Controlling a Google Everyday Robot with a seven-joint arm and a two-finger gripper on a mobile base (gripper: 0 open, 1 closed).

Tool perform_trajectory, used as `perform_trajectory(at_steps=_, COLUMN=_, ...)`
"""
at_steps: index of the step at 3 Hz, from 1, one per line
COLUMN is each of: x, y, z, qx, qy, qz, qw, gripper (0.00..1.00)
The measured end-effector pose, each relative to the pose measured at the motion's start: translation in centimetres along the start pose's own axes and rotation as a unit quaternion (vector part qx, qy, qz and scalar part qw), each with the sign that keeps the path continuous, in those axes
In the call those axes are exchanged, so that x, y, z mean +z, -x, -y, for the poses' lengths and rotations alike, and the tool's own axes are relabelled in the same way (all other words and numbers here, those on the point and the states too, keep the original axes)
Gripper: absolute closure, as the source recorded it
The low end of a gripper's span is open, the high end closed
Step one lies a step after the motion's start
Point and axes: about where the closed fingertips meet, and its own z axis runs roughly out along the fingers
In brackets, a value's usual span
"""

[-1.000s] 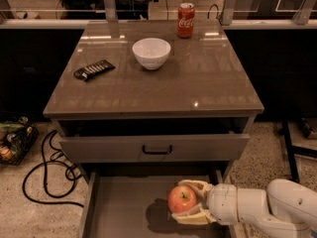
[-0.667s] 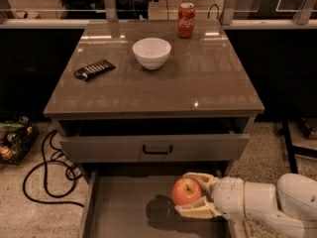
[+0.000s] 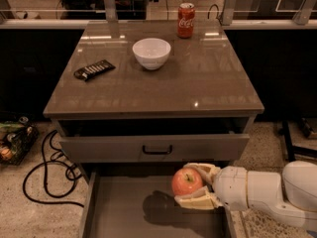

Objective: Pick apple from middle drawer and place on counter

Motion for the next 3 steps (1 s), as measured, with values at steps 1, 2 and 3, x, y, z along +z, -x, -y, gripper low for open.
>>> perform_trajectory(at_steps=1, x=-0.6, y=2.2, z=0.3, qx=0.004, qy=-0.013, qz=-0.005, qw=0.9999, gripper=1.00)
perform_trajectory(at_steps=2, x=-1.7, y=5.7, z=0.5, qx=0.017, qy=-0.034, qz=-0.017, qw=0.9991, gripper=1.00)
perform_trajectory(at_steps=3, x=-3.3, y=9.8, z=0.8, qx=0.020, qy=-0.055, qz=-0.023, qw=0.9980, gripper=1.00)
